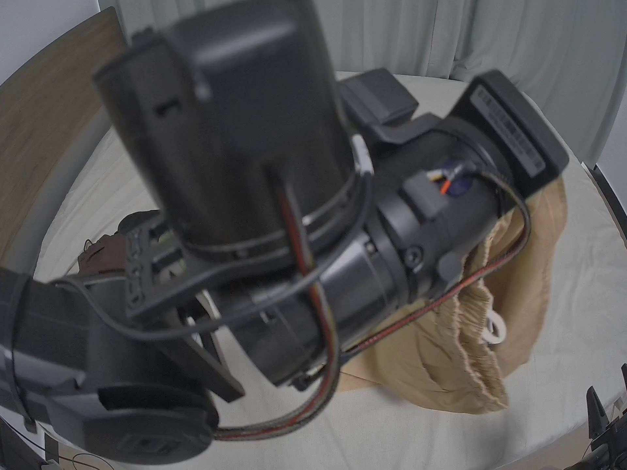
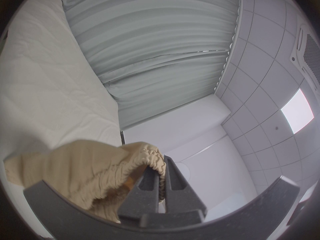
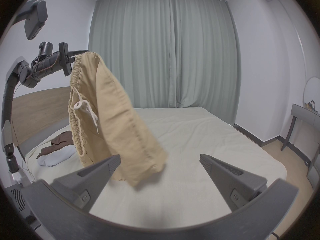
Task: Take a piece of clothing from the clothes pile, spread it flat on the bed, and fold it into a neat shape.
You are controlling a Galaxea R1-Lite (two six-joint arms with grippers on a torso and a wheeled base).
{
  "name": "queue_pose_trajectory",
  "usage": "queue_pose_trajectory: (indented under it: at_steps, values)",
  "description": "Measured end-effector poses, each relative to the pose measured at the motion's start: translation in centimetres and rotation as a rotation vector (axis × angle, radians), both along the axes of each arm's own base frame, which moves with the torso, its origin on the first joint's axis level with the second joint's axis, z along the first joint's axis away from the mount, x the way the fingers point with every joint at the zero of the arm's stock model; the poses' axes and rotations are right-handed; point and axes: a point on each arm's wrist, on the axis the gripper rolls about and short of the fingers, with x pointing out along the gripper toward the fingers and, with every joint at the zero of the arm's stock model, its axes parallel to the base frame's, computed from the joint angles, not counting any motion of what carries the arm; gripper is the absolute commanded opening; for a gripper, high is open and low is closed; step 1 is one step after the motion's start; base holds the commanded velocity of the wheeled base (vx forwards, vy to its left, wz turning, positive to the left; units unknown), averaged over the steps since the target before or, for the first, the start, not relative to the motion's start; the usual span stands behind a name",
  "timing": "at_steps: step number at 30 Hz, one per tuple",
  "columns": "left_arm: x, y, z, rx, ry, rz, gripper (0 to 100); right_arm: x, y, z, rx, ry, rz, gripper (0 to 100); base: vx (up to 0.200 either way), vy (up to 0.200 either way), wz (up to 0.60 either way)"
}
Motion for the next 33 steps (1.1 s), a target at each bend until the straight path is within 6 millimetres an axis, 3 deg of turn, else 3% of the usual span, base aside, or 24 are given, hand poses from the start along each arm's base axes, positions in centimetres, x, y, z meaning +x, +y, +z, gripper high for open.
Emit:
queue_pose_trajectory:
  at_steps: [5, 10, 19, 25, 33]
  values:
    - [1.3, 0.8, 0.0, 0.010, 0.002, 0.045, 0, 0.0, 0.0, 0.0, 0.000, 0.000, -0.001, 100, 0.000, 0.000, 0.00]
    - [3.5, 2.7, -3.6, 0.131, 0.026, 0.138, 0, 0.0, 0.0, 0.0, 0.000, 0.000, 0.000, 100, 0.000, 0.000, 0.00]
    - [6.5, 8.2, -9.8, 0.276, -0.040, 0.329, 0, 0.0, 0.0, 0.0, 0.001, 0.000, -0.001, 100, 0.000, 0.000, 0.00]
    - [7.8, 11.5, -12.4, 0.335, -0.037, 0.426, 0, 0.0, 0.0, 0.0, 0.000, 0.000, -0.002, 100, 0.000, 0.000, 0.00]
    - [9.4, 14.8, -14.0, 0.382, -0.058, 0.543, 0, 0.0, 0.0, 0.0, -0.003, 0.000, -0.001, 100, 0.000, 0.000, 0.00]
